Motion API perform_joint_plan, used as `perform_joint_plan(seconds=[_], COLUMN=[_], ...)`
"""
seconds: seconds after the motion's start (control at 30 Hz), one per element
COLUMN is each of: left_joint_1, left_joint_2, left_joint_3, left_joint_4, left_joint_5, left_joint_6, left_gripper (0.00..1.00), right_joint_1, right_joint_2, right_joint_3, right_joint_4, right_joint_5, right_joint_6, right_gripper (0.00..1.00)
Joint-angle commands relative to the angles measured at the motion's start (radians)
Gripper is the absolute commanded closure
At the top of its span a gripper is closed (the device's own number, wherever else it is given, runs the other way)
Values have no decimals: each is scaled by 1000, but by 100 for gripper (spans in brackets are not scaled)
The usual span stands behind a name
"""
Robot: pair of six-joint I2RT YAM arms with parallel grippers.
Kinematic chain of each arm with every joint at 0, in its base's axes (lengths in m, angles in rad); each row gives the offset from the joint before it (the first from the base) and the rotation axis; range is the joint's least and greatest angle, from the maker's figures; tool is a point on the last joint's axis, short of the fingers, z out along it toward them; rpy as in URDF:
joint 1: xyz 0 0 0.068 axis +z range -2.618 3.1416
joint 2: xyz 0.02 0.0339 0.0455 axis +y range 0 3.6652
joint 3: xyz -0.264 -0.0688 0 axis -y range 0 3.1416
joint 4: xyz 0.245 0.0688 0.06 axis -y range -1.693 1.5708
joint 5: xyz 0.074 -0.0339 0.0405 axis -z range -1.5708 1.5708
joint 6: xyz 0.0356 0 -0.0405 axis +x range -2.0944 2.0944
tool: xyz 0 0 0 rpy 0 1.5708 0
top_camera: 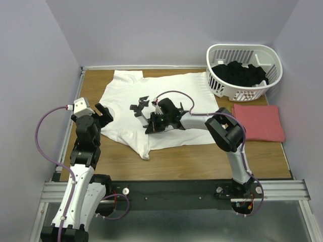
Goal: Fold and stack the t-shirts
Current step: Flatten the tshirt out
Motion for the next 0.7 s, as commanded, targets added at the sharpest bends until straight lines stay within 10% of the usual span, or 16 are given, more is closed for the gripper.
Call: perform_joint_plan(seconds=[0.0, 0.53, 0.67], left_joint_1=[-6, -6, -6], left_joint_2=[2, -21, -36], left_joint_3=[5, 35, 43], left_joint_4=[23, -71, -97], left_joint_5=[6, -163, -218], left_joint_6=[7, -53, -77], left_gripper=[13, 13, 14], right_joint_1=[32, 415, 432], right_joint_2=[-60, 12, 10], right_joint_3=[3, 224, 217], right_joint_4=[3, 3, 3], right_joint_5=[-18, -163, -168], right_joint_6=[-10, 39, 39], right_gripper=[99, 96, 74])
